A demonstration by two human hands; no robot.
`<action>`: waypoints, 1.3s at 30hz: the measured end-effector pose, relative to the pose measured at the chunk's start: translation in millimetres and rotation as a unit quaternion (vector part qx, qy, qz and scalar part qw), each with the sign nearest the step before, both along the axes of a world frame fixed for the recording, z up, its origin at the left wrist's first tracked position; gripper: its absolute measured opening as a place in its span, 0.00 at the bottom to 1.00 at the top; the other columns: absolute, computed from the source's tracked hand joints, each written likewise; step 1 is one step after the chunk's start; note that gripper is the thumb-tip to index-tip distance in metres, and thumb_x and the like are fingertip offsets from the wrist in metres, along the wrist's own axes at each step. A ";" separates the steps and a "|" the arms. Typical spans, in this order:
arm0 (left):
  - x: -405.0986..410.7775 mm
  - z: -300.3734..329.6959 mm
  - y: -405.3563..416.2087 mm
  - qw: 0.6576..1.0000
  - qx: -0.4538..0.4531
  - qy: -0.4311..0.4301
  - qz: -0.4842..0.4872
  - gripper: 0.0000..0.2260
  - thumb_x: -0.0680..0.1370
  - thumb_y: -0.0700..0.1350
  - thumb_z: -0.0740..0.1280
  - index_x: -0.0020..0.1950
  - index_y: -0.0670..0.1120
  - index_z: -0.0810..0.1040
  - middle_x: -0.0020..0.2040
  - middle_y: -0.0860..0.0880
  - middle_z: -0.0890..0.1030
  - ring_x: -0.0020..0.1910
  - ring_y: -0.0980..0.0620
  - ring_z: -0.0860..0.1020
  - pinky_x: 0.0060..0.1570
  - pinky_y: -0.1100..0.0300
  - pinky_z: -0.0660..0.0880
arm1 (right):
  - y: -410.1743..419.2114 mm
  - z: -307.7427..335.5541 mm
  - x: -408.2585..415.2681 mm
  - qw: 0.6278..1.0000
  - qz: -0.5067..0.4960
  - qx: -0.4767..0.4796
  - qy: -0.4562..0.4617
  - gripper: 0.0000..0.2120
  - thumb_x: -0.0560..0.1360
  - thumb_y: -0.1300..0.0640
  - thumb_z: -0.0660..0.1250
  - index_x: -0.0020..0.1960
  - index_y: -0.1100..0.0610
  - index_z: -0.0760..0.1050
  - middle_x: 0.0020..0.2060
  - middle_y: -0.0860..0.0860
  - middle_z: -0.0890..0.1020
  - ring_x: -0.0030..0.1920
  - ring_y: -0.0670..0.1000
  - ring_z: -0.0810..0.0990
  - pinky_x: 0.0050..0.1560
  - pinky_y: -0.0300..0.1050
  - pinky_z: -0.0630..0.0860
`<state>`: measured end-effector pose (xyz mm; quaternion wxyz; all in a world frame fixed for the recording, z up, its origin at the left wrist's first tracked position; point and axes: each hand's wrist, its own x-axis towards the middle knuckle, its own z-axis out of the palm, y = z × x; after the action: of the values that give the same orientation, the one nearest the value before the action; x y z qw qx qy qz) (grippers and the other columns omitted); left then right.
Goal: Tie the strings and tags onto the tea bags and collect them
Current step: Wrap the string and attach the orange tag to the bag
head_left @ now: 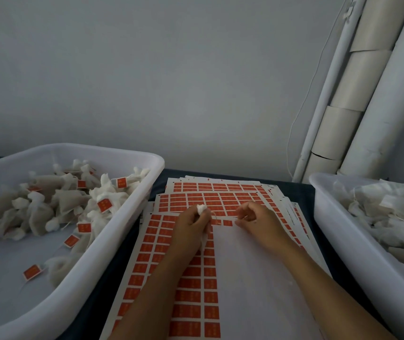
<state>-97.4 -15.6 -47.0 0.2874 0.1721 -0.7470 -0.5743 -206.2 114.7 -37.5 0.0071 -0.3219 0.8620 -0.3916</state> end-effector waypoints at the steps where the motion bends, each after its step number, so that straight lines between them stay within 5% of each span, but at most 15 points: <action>1: -0.1 -0.4 -0.3 1.000 0.003 0.003 0.001 0.14 0.81 0.48 0.59 0.36 0.47 0.71 0.32 0.51 0.74 0.28 0.58 0.71 0.31 0.71 0.69 | 0.9 1.3 -1.8 0.999 0.015 0.033 0.022 0.05 0.75 0.56 0.67 0.50 0.51 0.74 0.48 0.44 0.77 0.45 0.41 0.75 0.43 0.26 0.68; 7: -2.6 -3.3 -2.0 1.000 0.011 -0.002 0.009 0.14 0.81 0.48 0.59 0.36 0.48 0.71 0.32 0.52 0.75 0.28 0.59 0.72 0.31 0.73 0.69 | -12.8 16.1 -5.6 0.952 0.066 0.253 0.162 0.11 0.76 0.54 0.66 0.57 0.54 0.77 0.59 0.49 0.78 0.56 0.49 0.77 0.61 0.38 0.68; 9: -2.9 -3.7 -2.3 1.000 0.012 0.000 0.007 0.14 0.81 0.49 0.58 0.36 0.49 0.71 0.32 0.53 0.75 0.28 0.60 0.73 0.31 0.73 0.69 | -16.9 18.7 -7.3 0.933 0.074 0.293 0.193 0.10 0.77 0.55 0.65 0.57 0.54 0.78 0.58 0.50 0.78 0.58 0.51 0.76 0.59 0.39 0.69; 11: -2.9 -5.1 -2.4 1.000 0.018 0.002 0.005 0.14 0.81 0.49 0.58 0.36 0.49 0.72 0.34 0.52 0.77 0.31 0.59 0.75 0.33 0.72 0.69 | -18.0 16.2 -9.2 0.926 0.091 0.294 0.219 0.09 0.77 0.58 0.63 0.55 0.56 0.78 0.55 0.52 0.79 0.57 0.53 0.77 0.53 0.40 0.69; 15: -4.0 -7.3 -2.7 1.000 0.017 0.005 0.006 0.14 0.81 0.48 0.59 0.36 0.48 0.72 0.34 0.51 0.77 0.31 0.59 0.74 0.31 0.73 0.71 | -13.7 7.4 -2.7 0.912 0.072 0.287 0.284 0.13 0.79 0.52 0.61 0.63 0.52 0.73 0.63 0.49 0.75 0.60 0.50 0.76 0.63 0.38 0.67; 20: -5.2 -8.0 -2.0 1.000 0.009 0.009 0.010 0.14 0.81 0.48 0.59 0.36 0.47 0.71 0.33 0.50 0.75 0.31 0.58 0.72 0.34 0.71 0.70 | -13.8 -1.8 -0.4 0.891 0.098 0.284 0.342 0.19 0.80 0.52 0.59 0.70 0.54 0.65 0.67 0.49 0.72 0.63 0.50 0.75 0.65 0.40 0.67; 39: -2.9 -6.5 -1.8 0.999 0.038 0.012 -0.010 0.14 0.81 0.48 0.59 0.36 0.47 0.72 0.34 0.49 0.77 0.30 0.60 0.75 0.34 0.72 0.73 | -7.6 1.4 -12.5 0.874 0.133 0.287 0.368 0.15 0.79 0.53 0.61 0.65 0.52 0.71 0.64 0.48 0.75 0.60 0.49 0.77 0.62 0.39 0.70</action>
<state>-100.4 -17.4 -53.5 0.2840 0.1683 -0.7225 -0.6075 -218.8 107.1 -36.0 -0.1667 -0.5380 0.8260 0.0244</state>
